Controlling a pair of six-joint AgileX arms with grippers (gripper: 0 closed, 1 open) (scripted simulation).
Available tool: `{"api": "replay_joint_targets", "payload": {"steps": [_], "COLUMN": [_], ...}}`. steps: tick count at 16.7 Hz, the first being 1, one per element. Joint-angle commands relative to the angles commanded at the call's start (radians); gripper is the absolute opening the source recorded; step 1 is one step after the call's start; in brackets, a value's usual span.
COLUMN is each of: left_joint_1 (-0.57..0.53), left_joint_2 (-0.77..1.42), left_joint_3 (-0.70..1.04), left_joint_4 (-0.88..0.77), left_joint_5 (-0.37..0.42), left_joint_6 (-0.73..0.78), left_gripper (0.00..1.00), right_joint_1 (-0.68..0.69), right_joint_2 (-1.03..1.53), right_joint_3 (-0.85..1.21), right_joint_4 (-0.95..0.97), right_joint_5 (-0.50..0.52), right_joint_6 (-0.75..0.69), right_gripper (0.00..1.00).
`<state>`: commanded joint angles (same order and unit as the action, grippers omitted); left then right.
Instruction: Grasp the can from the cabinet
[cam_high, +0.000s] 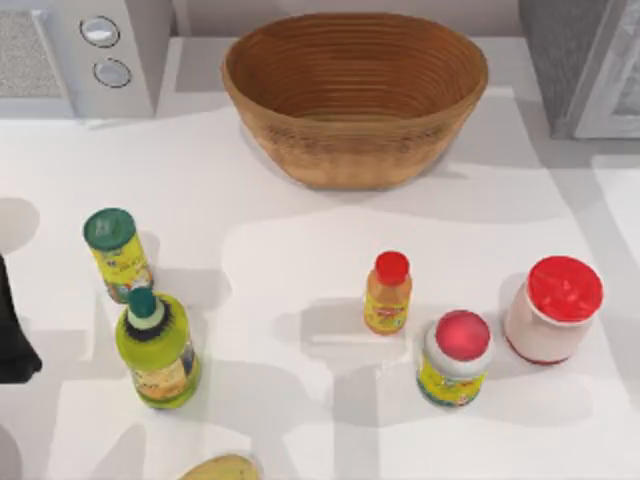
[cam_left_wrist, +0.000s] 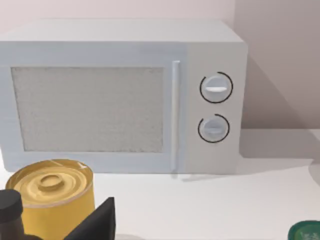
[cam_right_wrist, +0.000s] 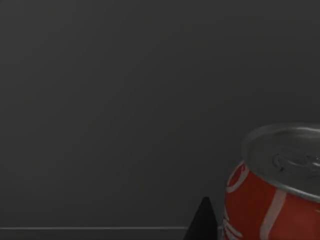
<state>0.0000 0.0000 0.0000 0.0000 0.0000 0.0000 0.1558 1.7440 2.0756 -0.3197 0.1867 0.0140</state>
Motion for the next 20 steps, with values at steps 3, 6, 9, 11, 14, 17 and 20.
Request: {"api": "replay_joint_targets", "payload": {"steps": [3, 6, 9, 11, 14, 17, 20], "left_joint_1": [0.0, 0.0, 0.0, 0.0, 0.0, 0.0, 0.0], "left_joint_2": [0.0, 0.0, 0.0, 0.0, 0.0, 0.0, 0.0], "left_joint_3": [0.0, 0.0, 0.0, 0.0, 0.0, 0.0, 0.0], "left_joint_4": [0.0, 0.0, 0.0, 0.0, 0.0, 0.0, 0.0], "left_joint_5": [0.0, 0.0, 0.0, 0.0, 0.0, 0.0, 0.0], "left_joint_6": [0.0, 0.0, 0.0, 0.0, 0.0, 0.0, 0.0], "left_gripper": [1.0, 1.0, 1.0, 1.0, 1.0, 1.0, 1.0], "right_joint_1": [0.038, 0.083, 0.116, 0.123, 0.118, 0.113, 0.094], "right_joint_2": [-0.131, -0.285, -0.394, -0.415, -0.413, -0.435, -0.526], "right_joint_3": [-0.05, -0.106, -0.147, -0.156, -0.152, -0.183, -0.31], "right_joint_4": [-0.084, -0.179, -0.249, -0.265, -0.263, -0.25, -0.209], "right_joint_5": [0.035, 0.073, 0.102, 0.109, 0.107, 0.103, 0.084], "right_joint_6": [0.0, -0.001, -0.001, -0.002, 0.0, 0.0, 0.0], "right_gripper": [0.0, 0.0, 0.0, 0.0, 0.0, 0.0, 0.0]}}
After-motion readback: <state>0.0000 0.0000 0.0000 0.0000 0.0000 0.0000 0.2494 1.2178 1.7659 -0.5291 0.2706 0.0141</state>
